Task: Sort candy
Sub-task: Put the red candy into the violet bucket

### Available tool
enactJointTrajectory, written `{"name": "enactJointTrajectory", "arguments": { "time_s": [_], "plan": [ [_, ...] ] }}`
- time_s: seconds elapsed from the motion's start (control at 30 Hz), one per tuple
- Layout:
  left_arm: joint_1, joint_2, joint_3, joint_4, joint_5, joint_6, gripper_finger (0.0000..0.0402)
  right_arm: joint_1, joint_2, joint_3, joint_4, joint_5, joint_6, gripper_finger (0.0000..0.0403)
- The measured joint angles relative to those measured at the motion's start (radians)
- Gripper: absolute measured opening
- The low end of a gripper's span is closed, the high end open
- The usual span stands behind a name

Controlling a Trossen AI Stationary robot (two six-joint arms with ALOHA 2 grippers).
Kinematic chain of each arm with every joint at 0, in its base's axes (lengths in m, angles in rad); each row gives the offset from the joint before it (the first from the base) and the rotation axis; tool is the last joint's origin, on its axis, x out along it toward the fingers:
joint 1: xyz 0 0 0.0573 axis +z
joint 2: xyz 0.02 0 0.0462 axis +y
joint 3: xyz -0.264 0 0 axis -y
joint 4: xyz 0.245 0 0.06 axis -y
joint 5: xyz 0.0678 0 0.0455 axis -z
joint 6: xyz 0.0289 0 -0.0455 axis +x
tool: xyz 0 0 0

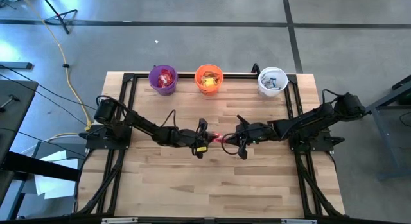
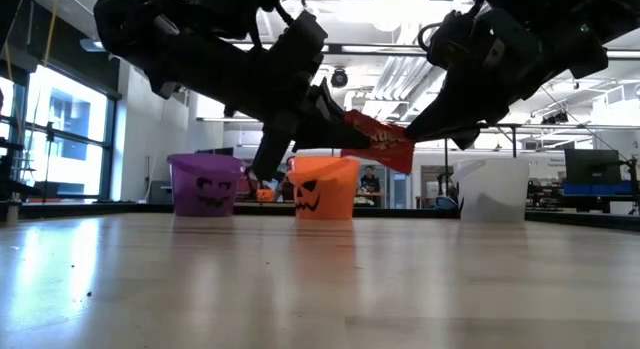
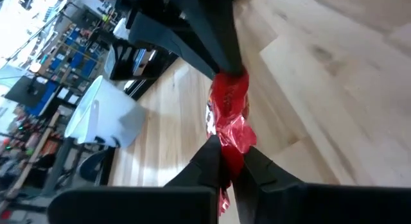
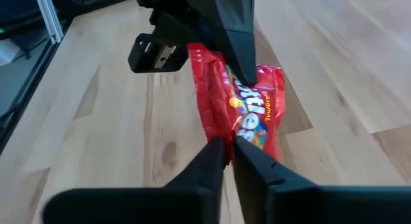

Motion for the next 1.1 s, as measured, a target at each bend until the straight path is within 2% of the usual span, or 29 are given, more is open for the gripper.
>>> {"name": "enactJointTrajectory", "arguments": {
  "time_s": [0.2,0.4,0.6,0.73,0.87,0.97,1.1],
  "plan": [
    [0.0,-0.023,0.0,-0.086,-0.094,0.012,0.0004,0.0,-0.003,0.0,0.0,0.009,-0.023,0.0106],
    [0.013,-0.151,-0.001,-0.269,-0.198,-0.066,0.0002,-0.02,-0.078,0.001,-0.003,0.01,-0.1,0.0169],
    [0.068,-0.371,0.0,-0.584,-0.319,-0.253,0.0001,-0.04,-0.194,0.001,-0.082,0.01,-0.126,0.0175],
    [0.116,-0.527,0.0,-0.811,-0.523,-0.421,0.0001,-0.042,-0.243,0.001,-0.153,0.053,-0.125,0.0166],
    [0.223,-0.675,0.0,-1.075,-0.699,-0.674,0.0001,-0.042,-0.253,0.001,-0.19,0.091,-0.125,0.0158],
    [0.362,-0.751,0.0,-1.233,-0.667,-0.821,0.0001,-0.042,-0.253,0.001,-0.196,0.096,-0.125,0.0156],
    [0.555,-0.766,-0.001,-1.235,-0.554,-0.77,0.0001,-0.042,-0.253,0.001,-0.196,0.096,-0.125,0.0156]
  ]
}}
